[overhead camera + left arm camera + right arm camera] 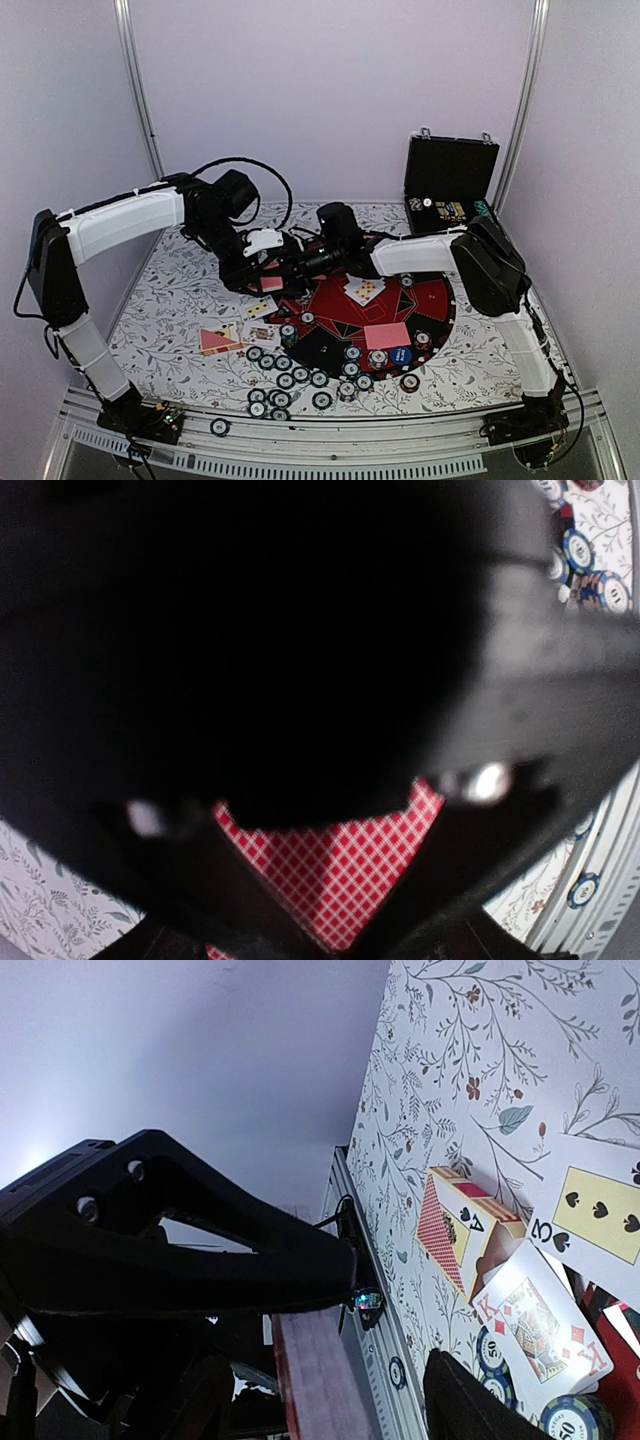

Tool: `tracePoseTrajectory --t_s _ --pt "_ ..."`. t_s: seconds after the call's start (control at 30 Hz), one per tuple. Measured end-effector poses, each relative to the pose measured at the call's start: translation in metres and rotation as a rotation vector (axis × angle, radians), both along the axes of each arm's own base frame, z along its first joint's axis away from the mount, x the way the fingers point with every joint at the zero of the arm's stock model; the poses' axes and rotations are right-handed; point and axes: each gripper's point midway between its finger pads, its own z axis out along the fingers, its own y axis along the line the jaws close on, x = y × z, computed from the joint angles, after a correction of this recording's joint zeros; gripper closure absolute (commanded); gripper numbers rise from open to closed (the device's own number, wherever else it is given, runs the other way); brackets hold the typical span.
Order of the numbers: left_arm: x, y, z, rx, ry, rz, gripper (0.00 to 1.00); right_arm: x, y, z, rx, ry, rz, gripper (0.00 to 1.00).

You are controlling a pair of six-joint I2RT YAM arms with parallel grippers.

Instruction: Distribute texas hold em gaming equipment

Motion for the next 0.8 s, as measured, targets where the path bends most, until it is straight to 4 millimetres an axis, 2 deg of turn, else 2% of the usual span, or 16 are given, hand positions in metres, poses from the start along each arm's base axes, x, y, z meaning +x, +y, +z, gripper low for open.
tracePoseTrajectory --t_s 0.17,0.5,0.8 --pt "0.001 -0.001 -0.001 -0.002 -0.001 -0.001 0.51 0.000 0.001 -0.014 -0.022 0.034 -0.002 0.48" --pt "0.002 -0.002 -0.002 -0.002 0.002 -0.001 0.51 0.004 -0.003 -0.018 -0.013 0.044 -0.005 0.45" --pt "0.002 -0.002 -0.001 -0.004 0.001 -0.001 0.51 0.006 -0.006 -0.019 -0.010 0.045 -0.007 0.50"
